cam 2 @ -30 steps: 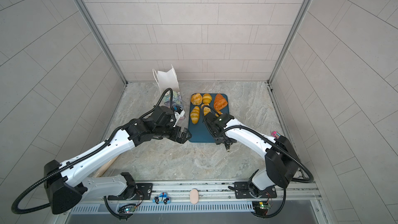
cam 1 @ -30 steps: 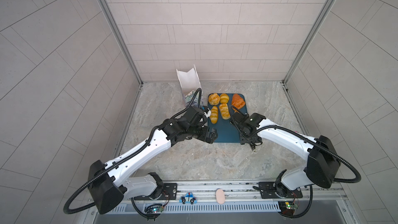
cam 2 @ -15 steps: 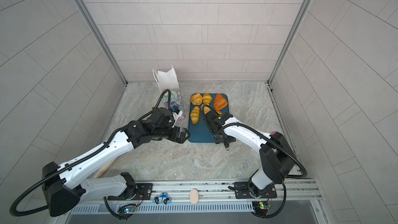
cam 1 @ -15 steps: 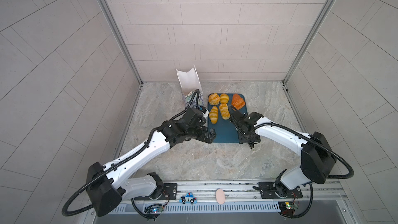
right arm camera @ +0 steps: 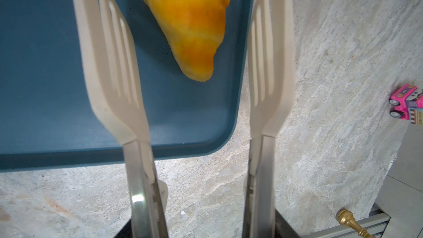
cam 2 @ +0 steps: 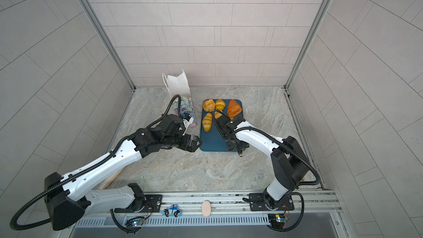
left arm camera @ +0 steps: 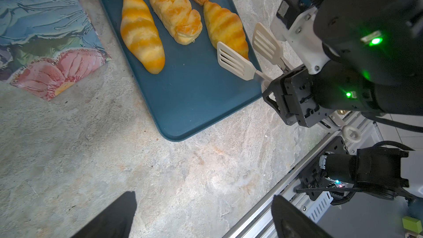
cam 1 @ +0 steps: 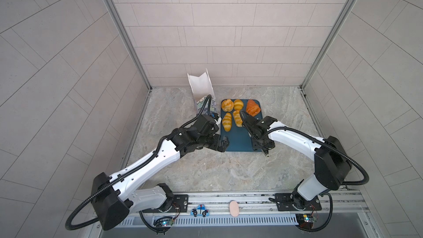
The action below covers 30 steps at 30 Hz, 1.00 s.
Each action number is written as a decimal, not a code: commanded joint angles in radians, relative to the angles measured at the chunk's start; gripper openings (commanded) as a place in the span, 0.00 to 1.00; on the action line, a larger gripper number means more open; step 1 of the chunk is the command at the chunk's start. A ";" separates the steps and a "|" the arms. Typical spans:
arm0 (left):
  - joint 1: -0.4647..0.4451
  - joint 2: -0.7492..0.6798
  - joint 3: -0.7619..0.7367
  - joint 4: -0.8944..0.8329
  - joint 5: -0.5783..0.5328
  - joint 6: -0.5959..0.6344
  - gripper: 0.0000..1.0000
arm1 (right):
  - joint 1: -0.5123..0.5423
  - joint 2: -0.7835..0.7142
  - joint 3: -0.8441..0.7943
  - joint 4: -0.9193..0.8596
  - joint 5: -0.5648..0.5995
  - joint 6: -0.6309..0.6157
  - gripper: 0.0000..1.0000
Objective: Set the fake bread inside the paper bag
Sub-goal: 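Position the open tongs above a striped croissant with the right gripper, then close the tongs on the striped croissant with the right gripper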
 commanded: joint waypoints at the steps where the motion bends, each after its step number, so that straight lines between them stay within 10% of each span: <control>1: 0.001 -0.012 -0.002 -0.004 -0.011 0.005 1.00 | -0.007 0.014 0.030 -0.007 0.020 -0.018 0.65; 30: 0.006 -0.012 0.014 -0.021 -0.037 0.014 1.00 | -0.082 0.116 0.117 -0.017 -0.031 -0.090 0.58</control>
